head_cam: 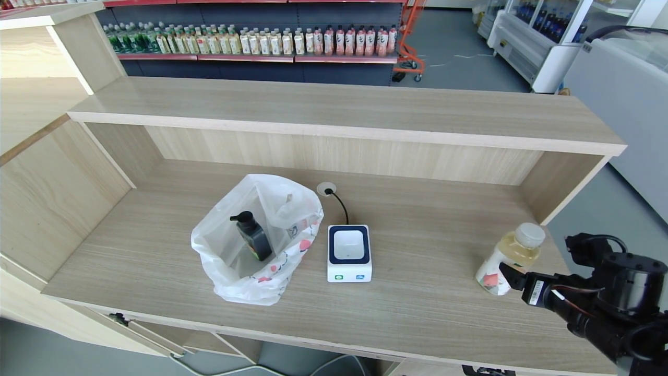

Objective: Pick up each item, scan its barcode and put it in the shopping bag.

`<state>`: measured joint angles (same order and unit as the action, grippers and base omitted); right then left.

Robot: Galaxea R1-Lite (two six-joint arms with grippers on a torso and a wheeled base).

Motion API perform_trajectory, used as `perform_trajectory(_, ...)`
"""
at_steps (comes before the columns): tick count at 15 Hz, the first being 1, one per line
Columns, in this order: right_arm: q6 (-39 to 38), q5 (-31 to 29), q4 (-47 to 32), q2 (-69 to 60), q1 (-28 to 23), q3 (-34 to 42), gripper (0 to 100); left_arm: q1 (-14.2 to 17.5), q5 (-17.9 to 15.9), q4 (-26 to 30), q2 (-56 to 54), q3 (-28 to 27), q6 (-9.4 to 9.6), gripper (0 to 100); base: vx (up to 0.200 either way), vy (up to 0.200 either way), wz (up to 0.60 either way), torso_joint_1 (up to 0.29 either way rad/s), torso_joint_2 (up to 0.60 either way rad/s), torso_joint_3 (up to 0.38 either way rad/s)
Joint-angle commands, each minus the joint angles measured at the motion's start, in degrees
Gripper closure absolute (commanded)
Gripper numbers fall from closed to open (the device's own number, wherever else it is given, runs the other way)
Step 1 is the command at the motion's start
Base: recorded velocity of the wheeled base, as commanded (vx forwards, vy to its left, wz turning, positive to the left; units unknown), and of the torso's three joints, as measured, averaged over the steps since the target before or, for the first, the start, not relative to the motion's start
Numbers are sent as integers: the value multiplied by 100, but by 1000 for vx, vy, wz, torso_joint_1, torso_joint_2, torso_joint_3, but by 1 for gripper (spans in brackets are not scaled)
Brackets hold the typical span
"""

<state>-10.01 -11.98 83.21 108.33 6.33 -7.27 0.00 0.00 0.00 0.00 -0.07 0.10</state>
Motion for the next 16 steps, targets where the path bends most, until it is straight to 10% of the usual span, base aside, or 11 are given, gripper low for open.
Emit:
perform_trajectory(1,-1,12,239,479,44,-29,0,0,0,0,9,7,-1,0,0,0,0,0,0,0)
perform_trajectory(7,-159,-50,679,497,756,-3,0,0,0,0,9,-1,-1,0,0,0,0,0,0,0)
perform_trajectory(16,-1073,-2335,679,1147,1275,-548,0,0,0,0,9,-1,-1,0,0,0,0,0,0,0)
